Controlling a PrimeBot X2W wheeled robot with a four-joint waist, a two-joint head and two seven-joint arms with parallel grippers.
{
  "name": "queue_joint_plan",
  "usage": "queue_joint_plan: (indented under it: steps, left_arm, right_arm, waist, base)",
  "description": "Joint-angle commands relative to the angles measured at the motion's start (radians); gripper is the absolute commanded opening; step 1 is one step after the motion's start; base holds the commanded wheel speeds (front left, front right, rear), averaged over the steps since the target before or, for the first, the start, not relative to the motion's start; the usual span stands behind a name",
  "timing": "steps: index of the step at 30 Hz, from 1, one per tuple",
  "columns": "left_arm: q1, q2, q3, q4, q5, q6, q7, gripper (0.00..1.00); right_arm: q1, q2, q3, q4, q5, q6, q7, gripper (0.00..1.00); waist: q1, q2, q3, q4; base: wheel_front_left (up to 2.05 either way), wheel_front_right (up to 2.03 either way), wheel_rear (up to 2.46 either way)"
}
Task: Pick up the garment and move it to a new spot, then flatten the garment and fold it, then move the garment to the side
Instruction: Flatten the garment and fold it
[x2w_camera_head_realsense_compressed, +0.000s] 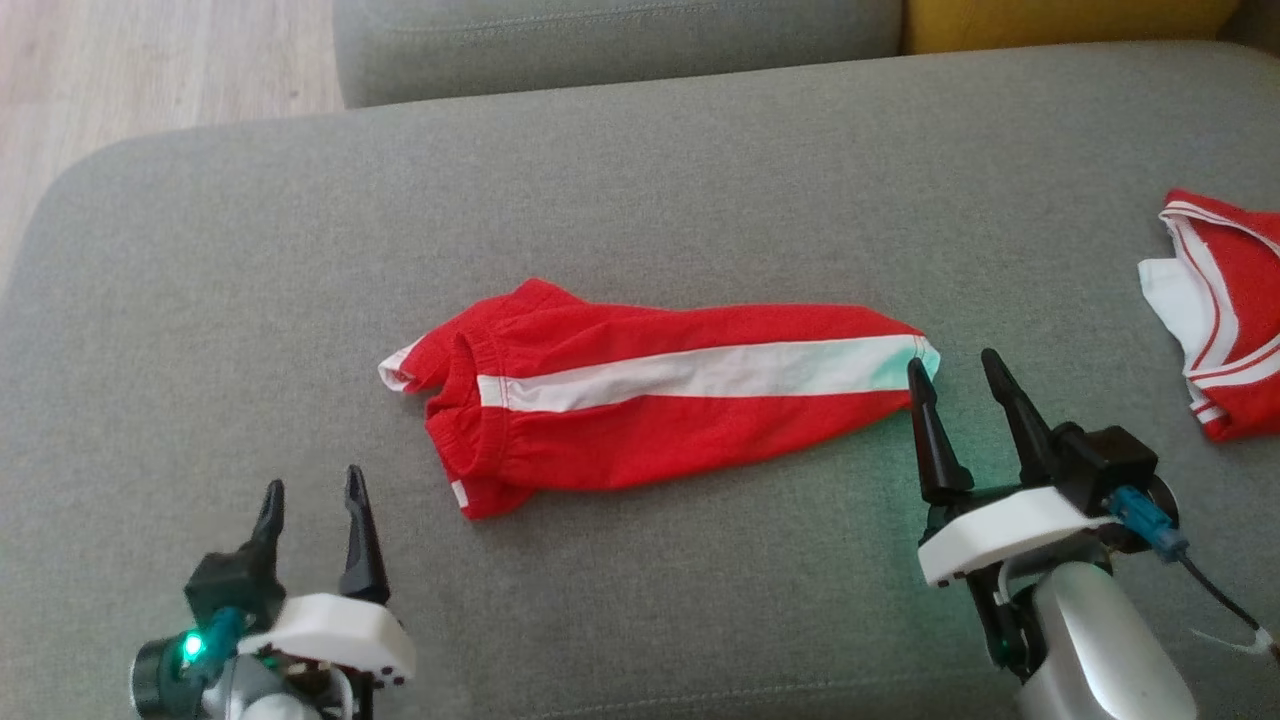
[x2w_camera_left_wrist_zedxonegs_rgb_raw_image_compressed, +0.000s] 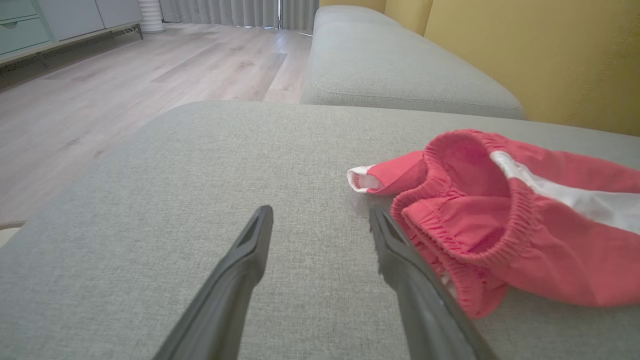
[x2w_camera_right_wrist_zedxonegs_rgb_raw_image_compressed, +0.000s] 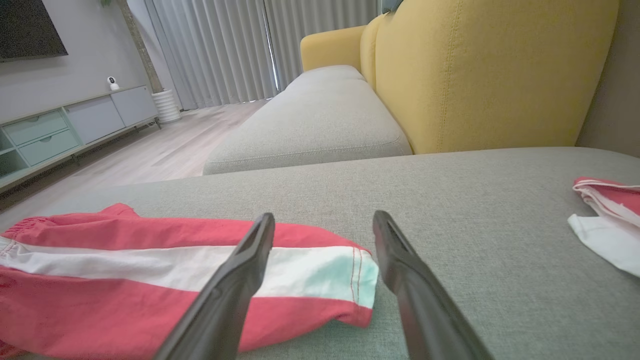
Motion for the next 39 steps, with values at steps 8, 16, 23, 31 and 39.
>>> queue_joint_plan:
  steps: [8, 16, 23, 31, 39]
  left_arm:
    - [-0.104, 0.004, -0.063, -0.028, -0.061, -0.066, -0.012, 1.0]
    - [-0.193, 0.004, -0.131, 0.056, -0.179, -0.115, -0.012, 1.0]
    - [-0.213, 0.004, -0.113, 0.038, -0.251, -0.126, -0.012, 1.0]
    - [-0.191, 0.004, -0.141, -0.049, -0.29, -0.139, -0.012, 1.0]
    - [-0.203, 0.004, -0.202, -0.004, -0.335, -0.14, -0.012, 1.0]
  right_arm:
    - [-0.053, 0.006, 0.033, -0.041, 0.021, 0.007, -0.011, 1.0]
    - [-0.079, 0.006, 0.041, -0.032, 0.032, 0.007, -0.011, 1.0]
    - [-0.085, 0.006, 0.034, -0.027, 0.039, 0.007, -0.011, 1.0]
    - [-0.081, 0.006, 0.026, -0.017, 0.049, 0.007, -0.011, 1.0]
    - [-0.091, 0.006, 0.044, -0.009, 0.06, 0.007, -0.011, 1.0]
  waist:
    - [0.0, 0.0, 0.056, -0.015]
    - [0.0, 0.0, 0.096, -0.061]
    - [0.0, 0.0, 0.107, -0.078]
    - [0.0, 0.0, 0.102, -0.058]
    - [0.0, 0.0, 0.1, -0.061]
  base:
    - [0.0, 0.0, 0.0]
    - [0.0, 0.0, 0.0]
    - [0.0, 0.0, 0.0]
    - [0.0, 0.0, 0.0]
    - [0.0, 0.0, 0.0]
